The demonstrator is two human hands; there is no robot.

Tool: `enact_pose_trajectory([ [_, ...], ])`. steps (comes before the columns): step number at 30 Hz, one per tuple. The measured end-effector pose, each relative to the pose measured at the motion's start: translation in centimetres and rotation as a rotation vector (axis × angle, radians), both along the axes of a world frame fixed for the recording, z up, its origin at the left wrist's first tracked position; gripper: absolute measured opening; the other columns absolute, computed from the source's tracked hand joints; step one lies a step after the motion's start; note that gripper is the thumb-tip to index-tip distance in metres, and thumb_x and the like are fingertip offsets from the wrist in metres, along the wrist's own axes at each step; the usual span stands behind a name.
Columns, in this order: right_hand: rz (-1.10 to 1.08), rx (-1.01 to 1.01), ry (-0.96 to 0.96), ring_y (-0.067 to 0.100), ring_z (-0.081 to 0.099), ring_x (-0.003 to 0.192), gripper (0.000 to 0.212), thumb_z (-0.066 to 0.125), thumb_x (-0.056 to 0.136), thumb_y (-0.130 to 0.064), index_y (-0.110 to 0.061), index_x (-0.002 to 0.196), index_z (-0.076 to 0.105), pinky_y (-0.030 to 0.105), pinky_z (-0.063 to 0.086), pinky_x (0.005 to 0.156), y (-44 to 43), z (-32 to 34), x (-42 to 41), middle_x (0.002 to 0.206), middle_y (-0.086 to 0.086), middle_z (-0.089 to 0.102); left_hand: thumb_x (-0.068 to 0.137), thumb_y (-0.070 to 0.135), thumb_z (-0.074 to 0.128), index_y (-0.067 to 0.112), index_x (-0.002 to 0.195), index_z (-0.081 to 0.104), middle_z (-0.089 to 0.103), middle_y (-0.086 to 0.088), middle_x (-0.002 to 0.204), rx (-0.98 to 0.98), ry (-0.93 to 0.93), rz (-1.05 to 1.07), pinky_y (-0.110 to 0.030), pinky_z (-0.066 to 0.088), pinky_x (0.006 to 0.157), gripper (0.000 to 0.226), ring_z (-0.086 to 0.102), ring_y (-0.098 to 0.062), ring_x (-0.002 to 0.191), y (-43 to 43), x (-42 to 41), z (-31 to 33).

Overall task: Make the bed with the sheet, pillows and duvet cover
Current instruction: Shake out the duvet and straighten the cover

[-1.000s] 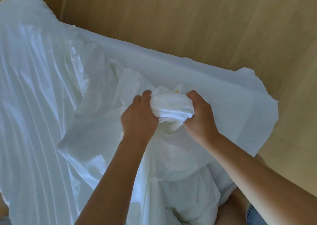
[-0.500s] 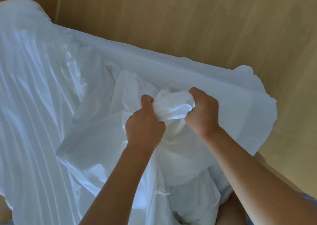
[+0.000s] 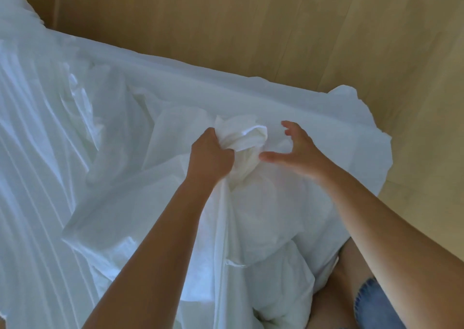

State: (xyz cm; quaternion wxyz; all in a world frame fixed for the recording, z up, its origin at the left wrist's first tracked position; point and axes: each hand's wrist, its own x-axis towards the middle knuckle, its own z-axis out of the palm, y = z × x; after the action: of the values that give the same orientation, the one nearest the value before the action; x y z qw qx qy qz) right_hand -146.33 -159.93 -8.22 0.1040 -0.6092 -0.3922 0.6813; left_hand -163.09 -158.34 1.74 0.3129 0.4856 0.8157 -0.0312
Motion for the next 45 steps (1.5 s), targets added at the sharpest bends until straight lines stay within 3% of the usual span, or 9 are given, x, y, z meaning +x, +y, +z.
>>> enact_pose_trajectory([
  [3, -0.13, -0.19, -0.24, 0.026, 0.042, 0.128, 0.09, 0.073, 0.072, -0.052, -0.012, 0.141, 0.03, 0.037, 0.036, 0.104, -3.2, -2.6, 0.3, 0.14, 0.008, 0.042, 0.077, 0.006, 0.058, 0.01, 0.092, 0.052, 0.052, 0.001, 0.084, 0.02, 0.03, -0.017, -0.013, 0.029, 0.059, 0.016, 0.047, -0.017, 0.077, 1.0, -0.4, -1.0],
  [8, -0.441, -0.29, 0.026, 0.023, 0.064, 0.095, 0.04, 0.074, 0.077, -0.038, -0.011, 0.105, 0.063, 0.035, 0.053, 0.082, -4.8, -1.3, -1.9, 0.103, 0.006, 0.067, 0.078, 0.007, 0.059, 0.009, 0.089, 0.052, 0.049, 0.006, 0.075, 0.059, 0.079, -0.033, -0.015, 0.032, 0.052, 0.013, 0.047, -0.017, 0.074, 0.7, -0.9, -0.9],
  [12, -0.342, 0.231, -0.055, 0.001, 0.05, 0.065, 0.013, 0.063, 0.086, -0.028, -0.024, 0.093, 0.054, 0.018, 0.036, 0.057, -6.7, 4.4, -1.7, 0.071, -0.018, 0.055, 0.079, 0.015, 0.063, 0.011, 0.09, 0.049, 0.048, 0.006, 0.077, 0.058, 0.113, -0.037, -0.023, 0.037, 0.063, 0.018, 0.049, -0.018, 0.077, 0.8, -1.0, 0.4],
  [18, 0.177, 0.808, -0.12, 0.027, 0.059, 0.057, 0.036, 0.039, 0.083, -0.029, -0.014, 0.104, 0.065, 0.029, 0.045, 0.047, -11.0, 11.5, -3.2, 0.072, 0.002, 0.062, 0.076, 0.021, 0.063, 0.014, 0.085, 0.048, 0.05, 0.007, 0.071, 0.075, 0.028, -0.26, -0.027, 0.035, 0.056, 0.018, 0.049, -0.018, 0.069, -1.2, 2.3, 2.8],
  [25, -0.361, 0.196, 0.025, 0.015, 0.057, 0.071, 0.018, 0.043, 0.094, -0.016, -0.014, 0.083, 0.057, 0.027, 0.044, 0.061, -8.6, 11.5, -5.5, 0.073, -0.004, 0.061, 0.083, 0.025, 0.062, 0.021, 0.092, 0.049, 0.057, 0.013, 0.074, 0.237, -0.194, -0.234, -0.015, 0.04, 0.053, 0.016, 0.054, -0.004, 0.068, -7.1, 1.7, 5.6],
  [29, -0.607, -0.103, 0.423, 0.016, 0.065, 0.083, 0.022, 0.047, 0.081, -0.011, -0.014, 0.087, 0.068, 0.026, 0.053, 0.074, -9.8, 12.4, -5.7, 0.086, 0.002, 0.07, 0.091, 0.015, 0.052, 0.015, 0.124, 0.05, 0.049, 0.002, 0.101, 0.258, -0.102, -0.329, -0.029, 0.04, 0.07, 0.034, 0.052, -0.019, 0.089, -9.4, 1.3, 4.6],
  [35, -0.779, -0.468, 0.963, 0.02, 0.065, 0.087, 0.043, 0.059, 0.077, -0.041, -0.009, 0.105, 0.068, 0.027, 0.052, 0.083, -8.2, 12.6, -3.8, 0.094, 0.008, 0.067, 0.078, 0.008, 0.046, 0.016, 0.1, 0.06, 0.042, 0.007, 0.095, 0.245, -0.17, -0.593, -0.018, 0.035, 0.07, 0.028, 0.045, -0.017, 0.086, -11.7, 0.2, 5.4],
  [40, -0.685, -0.598, 0.977, 0.024, 0.061, 0.083, 0.029, 0.045, 0.091, -0.018, 0.001, 0.107, 0.06, 0.028, 0.051, 0.077, -8.2, 12.1, -4.9, 0.094, 0.015, 0.062, 0.069, 0.019, 0.056, 0.032, 0.076, 0.072, 0.062, 0.016, 0.089, 0.093, -0.639, 0.055, -0.02, 0.046, 0.08, 0.022, 0.061, -0.009, 0.091, -12.1, -0.9, 7.3],
  [45, -0.674, -0.609, 1.074, 0.023, 0.068, 0.09, 0.038, 0.044, 0.082, -0.023, 0.0, 0.103, 0.066, 0.026, 0.056, 0.076, -8.8, 11.5, -5.2, 0.099, 0.015, 0.069, 0.088, 0.023, 0.06, 0.01, 0.075, 0.064, 0.064, 0.003, 0.063, 0.17, -0.375, 0.553, -0.03, 0.049, 0.063, 0.019, 0.059, -0.016, 0.064, -11.2, -0.4, 5.7],
])
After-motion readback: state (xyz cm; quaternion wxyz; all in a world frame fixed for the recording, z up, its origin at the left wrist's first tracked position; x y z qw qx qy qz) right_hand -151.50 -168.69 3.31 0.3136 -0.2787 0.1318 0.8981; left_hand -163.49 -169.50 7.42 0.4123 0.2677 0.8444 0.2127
